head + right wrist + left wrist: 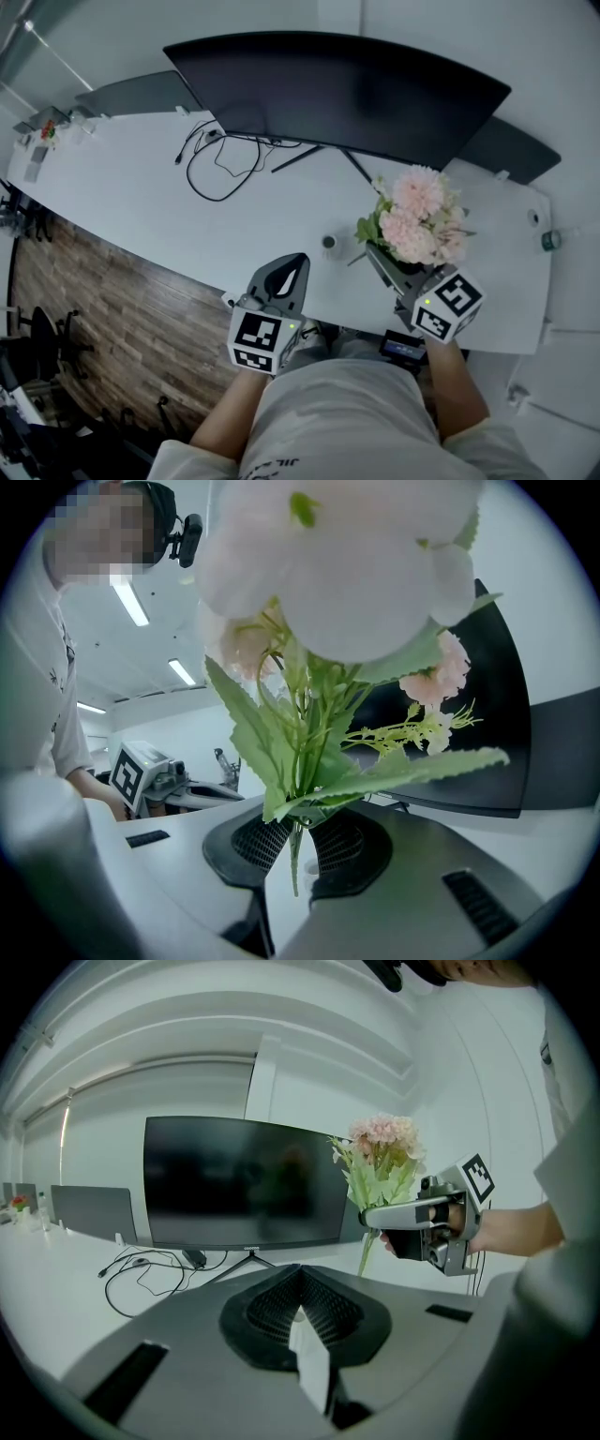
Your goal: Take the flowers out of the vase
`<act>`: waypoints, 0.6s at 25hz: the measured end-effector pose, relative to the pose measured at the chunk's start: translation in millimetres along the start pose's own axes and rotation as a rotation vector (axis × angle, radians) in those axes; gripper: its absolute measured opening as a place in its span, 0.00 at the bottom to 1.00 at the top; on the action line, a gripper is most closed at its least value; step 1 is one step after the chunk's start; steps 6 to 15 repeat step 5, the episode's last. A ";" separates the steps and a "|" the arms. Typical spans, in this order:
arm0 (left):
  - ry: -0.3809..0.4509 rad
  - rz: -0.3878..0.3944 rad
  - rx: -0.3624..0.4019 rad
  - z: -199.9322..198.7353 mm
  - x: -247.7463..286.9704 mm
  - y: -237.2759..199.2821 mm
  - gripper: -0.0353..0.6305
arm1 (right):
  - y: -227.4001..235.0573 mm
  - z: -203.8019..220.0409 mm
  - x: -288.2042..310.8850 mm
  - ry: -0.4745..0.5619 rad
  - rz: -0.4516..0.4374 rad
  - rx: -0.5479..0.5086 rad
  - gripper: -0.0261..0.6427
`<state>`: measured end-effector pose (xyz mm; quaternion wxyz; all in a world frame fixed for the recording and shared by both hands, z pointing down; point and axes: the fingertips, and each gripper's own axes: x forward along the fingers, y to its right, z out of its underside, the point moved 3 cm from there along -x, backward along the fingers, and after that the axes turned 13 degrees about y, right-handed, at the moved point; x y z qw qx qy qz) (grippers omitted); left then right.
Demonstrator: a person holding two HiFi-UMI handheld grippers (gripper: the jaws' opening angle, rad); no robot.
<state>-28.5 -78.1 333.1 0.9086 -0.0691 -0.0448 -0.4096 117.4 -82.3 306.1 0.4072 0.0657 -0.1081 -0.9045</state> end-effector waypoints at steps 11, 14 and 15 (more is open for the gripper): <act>-0.012 -0.008 -0.029 7.1 -0.6 -0.1 0.06 | 2.8 -0.3 -3.2 -0.006 0.004 -0.008 0.15; -0.012 -0.008 -0.029 7.1 -0.6 -0.1 0.06 | 2.8 -0.3 -3.2 -0.006 0.004 -0.008 0.15; -0.012 -0.008 -0.029 7.1 -0.6 -0.1 0.06 | 2.8 -0.3 -3.2 -0.006 0.004 -0.008 0.15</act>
